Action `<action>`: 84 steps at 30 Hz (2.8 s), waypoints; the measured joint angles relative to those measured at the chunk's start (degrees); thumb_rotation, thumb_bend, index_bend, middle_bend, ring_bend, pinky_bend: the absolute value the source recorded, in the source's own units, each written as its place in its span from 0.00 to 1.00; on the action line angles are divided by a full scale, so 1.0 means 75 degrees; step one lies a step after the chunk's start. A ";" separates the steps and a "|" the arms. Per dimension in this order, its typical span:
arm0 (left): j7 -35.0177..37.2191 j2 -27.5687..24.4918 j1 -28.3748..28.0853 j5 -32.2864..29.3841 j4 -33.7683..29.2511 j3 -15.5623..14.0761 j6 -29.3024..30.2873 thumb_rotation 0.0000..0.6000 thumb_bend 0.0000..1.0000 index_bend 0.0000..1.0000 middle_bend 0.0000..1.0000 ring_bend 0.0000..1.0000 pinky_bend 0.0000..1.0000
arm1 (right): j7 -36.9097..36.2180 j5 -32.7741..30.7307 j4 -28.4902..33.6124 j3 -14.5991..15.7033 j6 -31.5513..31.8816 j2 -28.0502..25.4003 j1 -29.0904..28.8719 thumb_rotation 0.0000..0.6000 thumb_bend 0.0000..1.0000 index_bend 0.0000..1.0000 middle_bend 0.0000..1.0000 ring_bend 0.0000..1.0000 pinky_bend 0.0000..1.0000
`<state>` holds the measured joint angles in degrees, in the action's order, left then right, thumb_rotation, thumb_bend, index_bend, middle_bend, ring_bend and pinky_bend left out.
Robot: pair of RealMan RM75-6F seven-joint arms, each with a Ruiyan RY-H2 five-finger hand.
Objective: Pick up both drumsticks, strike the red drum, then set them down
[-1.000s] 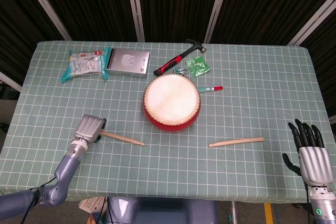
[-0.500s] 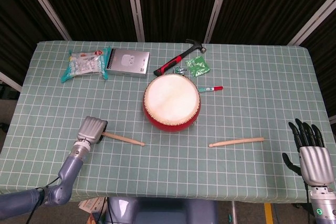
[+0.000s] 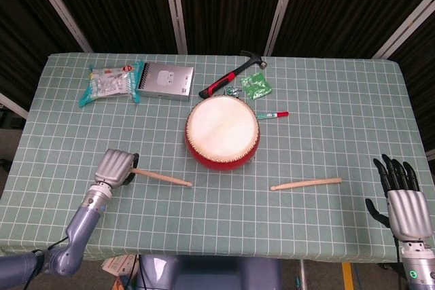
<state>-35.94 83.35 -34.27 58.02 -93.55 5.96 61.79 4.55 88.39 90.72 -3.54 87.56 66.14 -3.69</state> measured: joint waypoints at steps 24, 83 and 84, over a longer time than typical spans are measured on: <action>0.2933 -0.1984 0.1429 0.2222 -0.1956 0.0098 0.2076 1.00 0.56 0.76 1.00 1.00 1.00 | 0.0566 -0.0294 0.0288 -0.0349 -0.0715 -0.0002 -0.0572 1.00 0.34 0.30 0.90 0.99 0.97; 0.2950 -0.2212 0.1608 0.2098 -0.2124 0.0350 0.1882 1.00 0.56 0.76 1.00 1.00 1.00 | 0.3662 -0.3190 -0.1934 -0.0323 -0.3463 0.2633 -0.2432 1.00 0.34 0.48 0.98 1.00 0.99; 0.2939 -0.2211 0.1598 0.2097 -0.2141 0.0359 0.1874 1.00 0.56 0.76 1.00 1.00 1.00 | 0.3661 -0.3210 -0.1972 -0.0318 -0.3470 0.2649 -0.2439 1.00 0.34 0.49 0.98 1.00 0.99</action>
<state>-13.90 66.76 -22.28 73.75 -109.61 8.65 75.85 32.00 64.32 75.94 -5.92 61.53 86.01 -21.98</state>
